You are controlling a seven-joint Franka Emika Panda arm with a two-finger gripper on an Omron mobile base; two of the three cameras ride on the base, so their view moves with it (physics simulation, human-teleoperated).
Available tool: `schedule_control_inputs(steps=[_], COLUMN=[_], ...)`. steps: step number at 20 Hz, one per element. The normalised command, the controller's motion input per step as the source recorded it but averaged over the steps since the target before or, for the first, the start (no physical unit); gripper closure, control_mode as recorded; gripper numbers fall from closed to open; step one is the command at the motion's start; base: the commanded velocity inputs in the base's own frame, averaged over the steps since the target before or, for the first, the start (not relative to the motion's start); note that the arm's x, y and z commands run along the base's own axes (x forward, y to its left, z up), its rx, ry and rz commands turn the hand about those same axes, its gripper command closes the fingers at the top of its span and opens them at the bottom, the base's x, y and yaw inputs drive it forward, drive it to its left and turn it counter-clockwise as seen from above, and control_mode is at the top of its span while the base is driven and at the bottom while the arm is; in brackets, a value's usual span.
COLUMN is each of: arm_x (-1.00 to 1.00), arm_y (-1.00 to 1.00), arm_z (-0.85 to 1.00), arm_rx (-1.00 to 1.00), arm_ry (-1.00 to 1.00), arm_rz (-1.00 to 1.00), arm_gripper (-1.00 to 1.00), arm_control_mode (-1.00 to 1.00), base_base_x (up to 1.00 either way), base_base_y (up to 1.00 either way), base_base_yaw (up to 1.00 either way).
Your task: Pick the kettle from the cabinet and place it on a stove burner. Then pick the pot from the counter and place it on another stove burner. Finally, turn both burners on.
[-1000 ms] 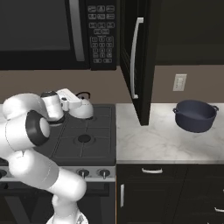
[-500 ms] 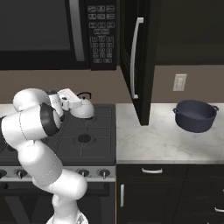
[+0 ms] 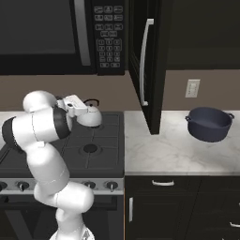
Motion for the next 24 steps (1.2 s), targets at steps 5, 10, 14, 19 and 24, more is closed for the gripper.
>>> schedule_control_inputs(steps=[5, 10, 14, 19, 24], arm_x=[0.11, 0.09, 0.08, 0.12, 0.14], arm_y=[0.0, 0.0, 0.0, 0.0, 0.0], arm_z=[-0.14, -0.19, -0.24, -0.25, -0.27], arm_rx=[0.0, 0.0, -0.01, -0.01, -0.01], arm_ry=[0.0, 0.0, -0.01, -0.02, -0.03], arm_rz=[-0.02, -0.03, -0.03, -0.03, -0.03], arm_gripper=[1.0, 1.0, 1.0, 1.0, 1.0], arm_control_mode=[-1.0, -1.0, -1.0, -1.0, -1.0], base_base_x=[0.0, 0.0, 0.0, 0.0, 0.0], base_base_y=[0.0, 0.0, 0.0, 0.0, 0.0], base_base_yaw=[0.0, 0.0, 0.0, 0.0, 0.0])
